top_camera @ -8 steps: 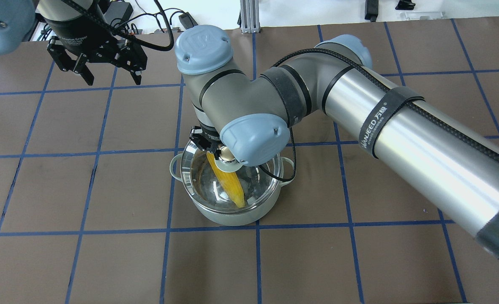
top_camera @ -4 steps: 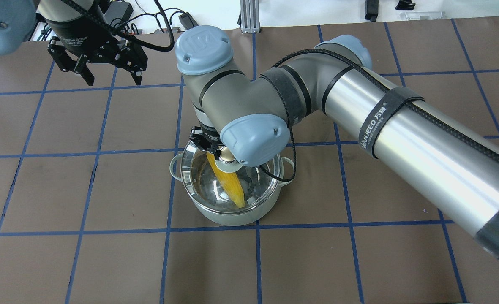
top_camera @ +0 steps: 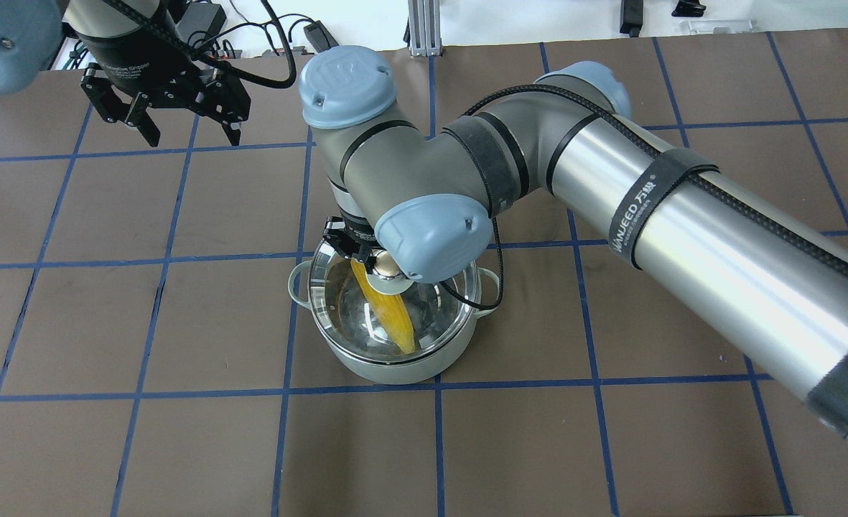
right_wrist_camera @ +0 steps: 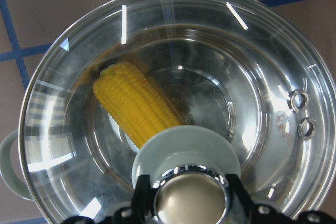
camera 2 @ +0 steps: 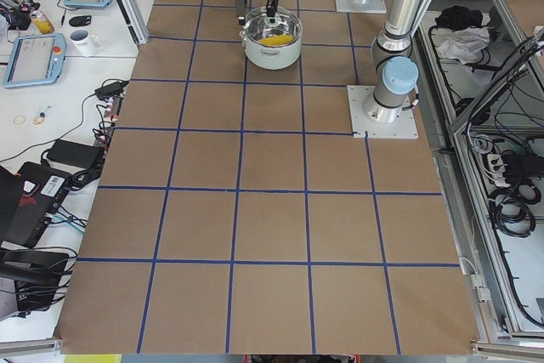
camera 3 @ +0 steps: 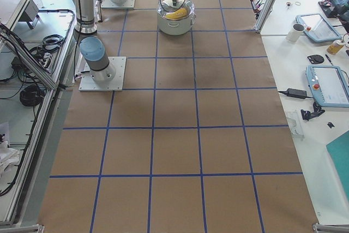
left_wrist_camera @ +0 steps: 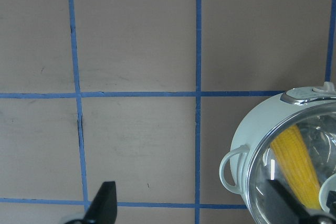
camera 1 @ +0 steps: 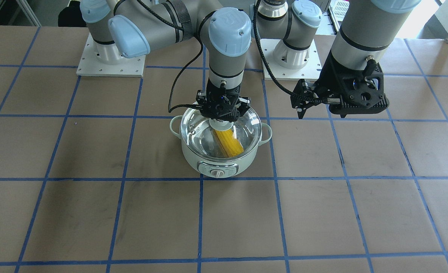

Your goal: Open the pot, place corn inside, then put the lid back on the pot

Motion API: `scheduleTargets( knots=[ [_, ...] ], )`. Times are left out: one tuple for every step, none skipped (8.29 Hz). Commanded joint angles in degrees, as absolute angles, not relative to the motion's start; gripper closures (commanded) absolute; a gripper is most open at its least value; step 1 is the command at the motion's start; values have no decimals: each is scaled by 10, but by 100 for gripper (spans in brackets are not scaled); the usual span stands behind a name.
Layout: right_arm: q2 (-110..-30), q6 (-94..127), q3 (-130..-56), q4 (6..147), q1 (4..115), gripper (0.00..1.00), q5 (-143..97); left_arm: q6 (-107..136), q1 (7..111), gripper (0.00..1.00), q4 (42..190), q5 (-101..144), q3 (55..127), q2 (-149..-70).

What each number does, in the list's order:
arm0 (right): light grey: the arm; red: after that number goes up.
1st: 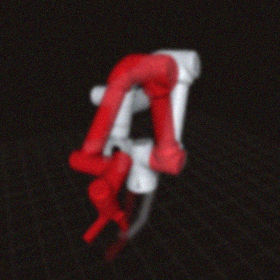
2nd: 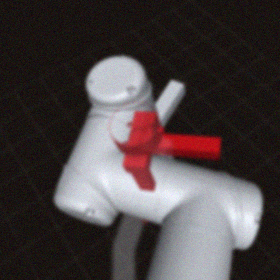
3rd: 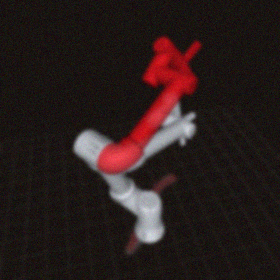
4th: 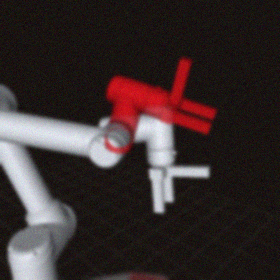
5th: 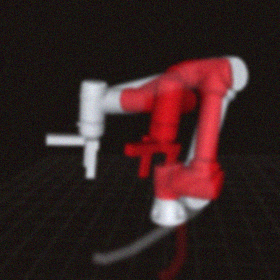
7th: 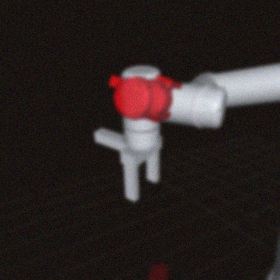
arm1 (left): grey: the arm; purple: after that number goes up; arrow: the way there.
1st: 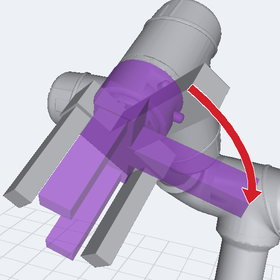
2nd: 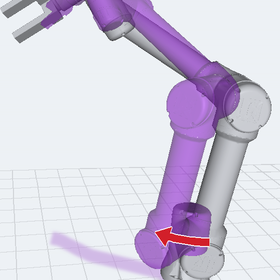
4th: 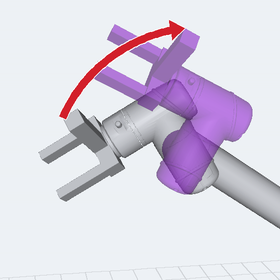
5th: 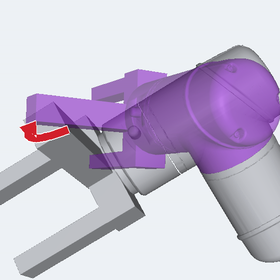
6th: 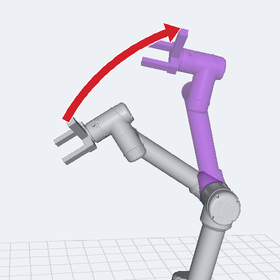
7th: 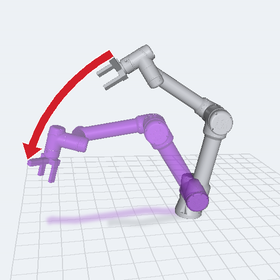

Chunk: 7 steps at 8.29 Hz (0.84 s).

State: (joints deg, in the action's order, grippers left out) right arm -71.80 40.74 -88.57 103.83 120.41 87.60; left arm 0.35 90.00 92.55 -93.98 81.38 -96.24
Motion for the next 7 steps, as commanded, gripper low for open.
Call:
scheduleTargets(
  knots=[
    [-717, 410, -886, 1037, 1204, 64, 870, 4, 900, 0, 924, -940, 814, -962],
    [-718, 412, -886, 1037, 1204, 64, 869, 4, 900, 0, 924, -940, 814, -962],
    [-718, 413, -886, 1035, 1204, 64, 868, 4, 900, 0, 924, -942, 813, -962],
    [-719, 413, -886, 1033, 1204, 64, 868, 4, 900, 0, 924, -942, 814, -962],
    [-719, 413, -886, 1032, 1205, 64, 867, 4, 900, 0, 924, -942, 814, -962],
    [-719, 412, -886, 1032, 1205, 64, 867, 4, 901, 0, 922, -945, 814, -963],
    [-719, 410, -886, 1032, 1205, 63, 868, 4, 901, 0, 922, -944, 813, -962]
  ],
)
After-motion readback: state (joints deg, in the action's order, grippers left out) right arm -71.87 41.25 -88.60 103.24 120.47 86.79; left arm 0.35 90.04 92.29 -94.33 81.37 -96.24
